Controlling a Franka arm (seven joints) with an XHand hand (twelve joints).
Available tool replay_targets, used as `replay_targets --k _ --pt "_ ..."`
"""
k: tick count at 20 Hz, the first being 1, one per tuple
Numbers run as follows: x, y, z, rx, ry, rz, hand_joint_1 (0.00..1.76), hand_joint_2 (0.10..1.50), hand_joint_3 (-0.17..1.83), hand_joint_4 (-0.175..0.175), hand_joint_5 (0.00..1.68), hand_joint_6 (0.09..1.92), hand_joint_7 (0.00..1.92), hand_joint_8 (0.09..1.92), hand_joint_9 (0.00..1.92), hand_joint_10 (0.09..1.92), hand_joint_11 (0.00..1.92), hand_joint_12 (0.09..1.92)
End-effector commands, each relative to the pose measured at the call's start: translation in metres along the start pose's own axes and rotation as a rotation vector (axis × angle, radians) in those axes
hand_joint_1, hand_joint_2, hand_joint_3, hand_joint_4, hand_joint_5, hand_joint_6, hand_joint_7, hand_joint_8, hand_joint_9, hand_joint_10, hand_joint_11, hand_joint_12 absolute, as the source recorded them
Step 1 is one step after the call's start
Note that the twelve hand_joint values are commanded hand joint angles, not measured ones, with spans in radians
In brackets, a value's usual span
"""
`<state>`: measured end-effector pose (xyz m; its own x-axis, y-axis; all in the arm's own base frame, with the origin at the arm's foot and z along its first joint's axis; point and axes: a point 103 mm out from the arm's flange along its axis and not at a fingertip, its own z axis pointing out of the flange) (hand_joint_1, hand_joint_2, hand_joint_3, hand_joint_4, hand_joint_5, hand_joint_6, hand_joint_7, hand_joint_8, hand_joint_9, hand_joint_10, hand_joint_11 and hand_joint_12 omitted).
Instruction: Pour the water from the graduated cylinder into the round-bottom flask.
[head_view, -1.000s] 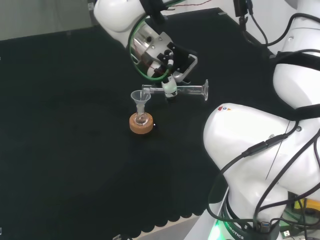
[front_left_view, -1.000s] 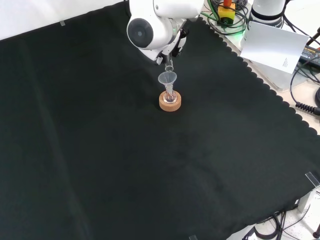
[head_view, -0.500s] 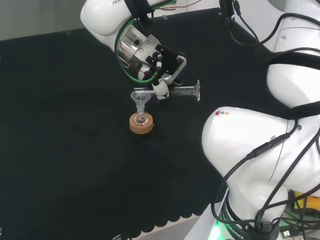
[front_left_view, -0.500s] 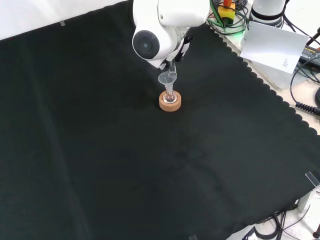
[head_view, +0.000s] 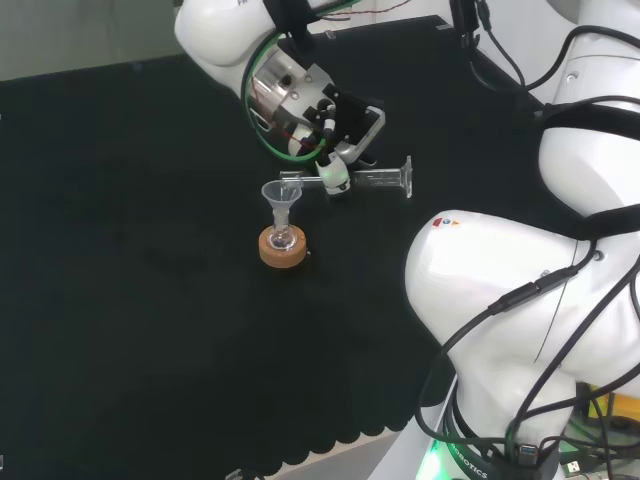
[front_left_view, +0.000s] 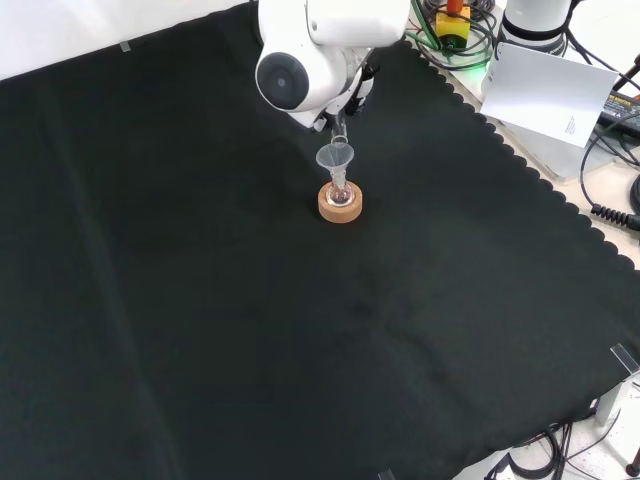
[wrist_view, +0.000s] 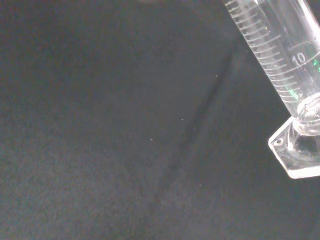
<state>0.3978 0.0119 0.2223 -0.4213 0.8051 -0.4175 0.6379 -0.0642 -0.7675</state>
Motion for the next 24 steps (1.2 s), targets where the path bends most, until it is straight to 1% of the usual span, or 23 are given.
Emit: replay_targets --k 1,5,8,13,17,23,24 --pt "-0.004 -0.001 0.002 -0.004 -0.014 0.000 1.10 1.19 0.00 -0.124 0.85 1.20 1.20 0.42 1.48 0.09 1.40 0.67" --pt "-0.004 -0.002 0.003 -0.007 -0.016 -0.001 1.10 1.19 0.00 -0.125 0.85 1.20 1.20 0.41 1.48 0.09 1.40 0.67" --pt "-0.004 -0.001 0.002 0.002 -0.027 0.007 1.10 1.19 0.00 -0.125 0.85 1.20 1.20 0.41 1.48 0.09 1.40 0.67" --pt "0.008 0.000 -0.007 0.024 -0.042 0.014 1.10 1.19 0.00 -0.126 0.85 1.20 1.20 0.41 1.48 0.09 1.40 0.67" --pt "0.013 -0.001 -0.012 0.020 -0.054 0.019 1.10 1.19 0.00 -0.126 0.85 1.20 1.20 0.41 1.48 0.09 1.40 0.67" --pt "0.008 -0.001 -0.008 0.019 -0.044 0.011 1.10 1.19 0.00 -0.126 0.85 1.20 1.20 0.41 1.48 0.09 1.40 0.67" --pt "0.003 -0.002 -0.005 0.015 -0.039 0.009 1.10 1.19 0.00 -0.126 0.85 1.20 1.20 0.41 1.48 0.09 1.40 0.67"
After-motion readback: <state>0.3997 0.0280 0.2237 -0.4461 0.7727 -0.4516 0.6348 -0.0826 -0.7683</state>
